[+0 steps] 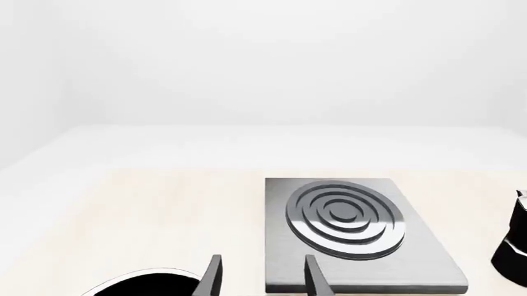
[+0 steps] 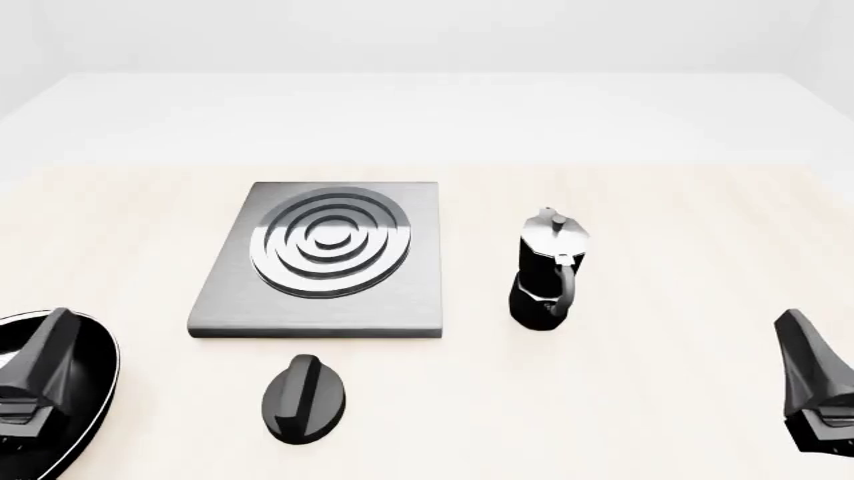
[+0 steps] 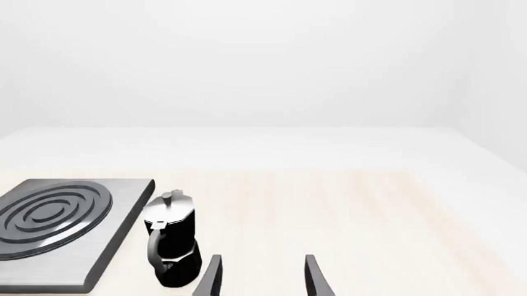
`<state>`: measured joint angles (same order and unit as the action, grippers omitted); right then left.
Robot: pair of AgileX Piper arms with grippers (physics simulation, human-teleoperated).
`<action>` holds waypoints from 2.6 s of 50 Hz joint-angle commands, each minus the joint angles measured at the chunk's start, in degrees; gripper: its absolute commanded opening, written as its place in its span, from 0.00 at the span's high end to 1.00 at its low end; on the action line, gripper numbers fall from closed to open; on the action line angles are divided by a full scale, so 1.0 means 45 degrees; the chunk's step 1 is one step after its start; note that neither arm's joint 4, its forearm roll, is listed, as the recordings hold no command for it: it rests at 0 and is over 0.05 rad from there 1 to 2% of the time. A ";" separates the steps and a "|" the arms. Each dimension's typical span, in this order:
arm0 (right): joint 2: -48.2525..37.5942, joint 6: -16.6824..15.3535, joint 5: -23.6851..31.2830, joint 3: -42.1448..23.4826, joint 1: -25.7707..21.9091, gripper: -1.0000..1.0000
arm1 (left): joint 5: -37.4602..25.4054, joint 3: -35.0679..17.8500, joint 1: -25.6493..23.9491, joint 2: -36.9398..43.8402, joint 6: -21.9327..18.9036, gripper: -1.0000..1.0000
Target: Turn on the stove.
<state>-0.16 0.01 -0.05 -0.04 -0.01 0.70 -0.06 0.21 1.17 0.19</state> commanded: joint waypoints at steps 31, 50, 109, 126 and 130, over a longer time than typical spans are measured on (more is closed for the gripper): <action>-0.0141 -0.0762 0.0028 -0.0005 0.0263 0.00 | -0.1670 -0.3999 -0.2005 0.6047 0.0712 0.00; -0.0323 -0.0903 -0.0054 0.0003 0.0307 0.00 | -0.0620 -0.4198 -0.4174 0.9384 0.2929 0.00; -0.0080 -0.0598 0.0048 0.0005 0.0285 0.00 | 0.2986 -0.3013 -0.5941 1.3496 0.3032 0.00; -0.0066 -0.0476 0.0095 0.0006 0.0273 0.00 | 0.4311 -0.2715 -0.6569 1.5293 0.4103 0.00; -0.0090 -0.0465 0.0074 0.0005 0.0272 0.00 | 0.4373 -0.2743 -0.6617 1.5447 0.4176 0.00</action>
<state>-0.56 -2.30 0.25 -0.01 1.24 18.21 -12.74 -28.53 67.58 17.31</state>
